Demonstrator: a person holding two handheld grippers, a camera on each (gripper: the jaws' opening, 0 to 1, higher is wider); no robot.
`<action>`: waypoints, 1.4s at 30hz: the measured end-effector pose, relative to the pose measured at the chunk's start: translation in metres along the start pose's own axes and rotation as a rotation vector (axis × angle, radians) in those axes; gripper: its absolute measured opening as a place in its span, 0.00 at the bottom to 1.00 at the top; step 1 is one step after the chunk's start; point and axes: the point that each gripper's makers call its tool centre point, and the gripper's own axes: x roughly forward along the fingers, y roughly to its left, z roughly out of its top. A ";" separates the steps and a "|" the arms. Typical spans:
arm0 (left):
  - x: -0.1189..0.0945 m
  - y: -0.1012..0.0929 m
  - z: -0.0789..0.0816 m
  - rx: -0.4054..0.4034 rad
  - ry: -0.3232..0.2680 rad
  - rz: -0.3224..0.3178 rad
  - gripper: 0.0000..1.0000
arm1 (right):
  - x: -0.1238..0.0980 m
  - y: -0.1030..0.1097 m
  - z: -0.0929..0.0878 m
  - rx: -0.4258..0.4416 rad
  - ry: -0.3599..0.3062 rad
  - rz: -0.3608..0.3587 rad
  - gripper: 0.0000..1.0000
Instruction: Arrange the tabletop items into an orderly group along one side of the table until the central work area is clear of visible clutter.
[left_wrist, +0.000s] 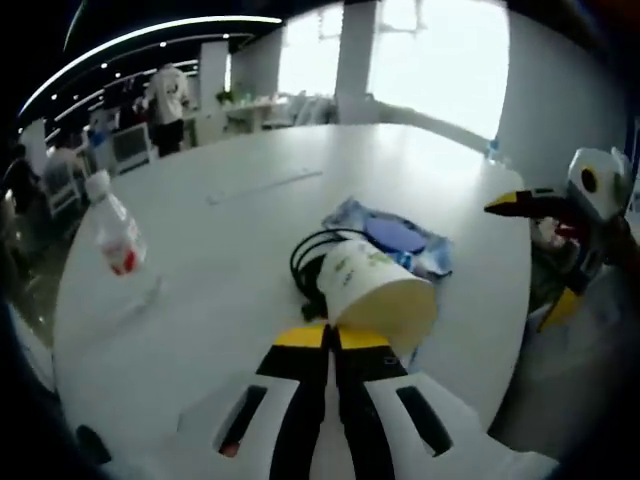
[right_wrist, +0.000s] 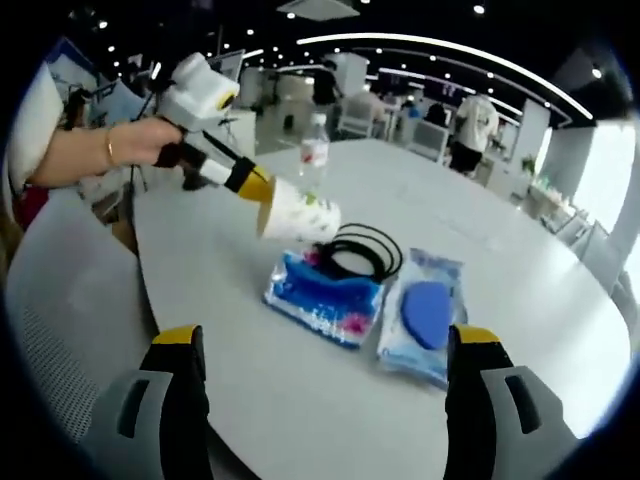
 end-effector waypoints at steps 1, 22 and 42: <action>0.000 -0.002 0.000 0.001 0.002 -0.012 0.00 | 0.000 0.000 0.001 -0.004 -0.001 0.002 0.99; -0.013 -0.041 0.002 0.171 0.048 -0.148 0.00 | 0.020 0.011 0.031 -0.241 -0.033 0.052 0.99; -0.022 -0.077 -0.003 0.171 0.102 -0.280 0.00 | 0.034 0.032 0.034 -0.386 -0.069 0.115 0.80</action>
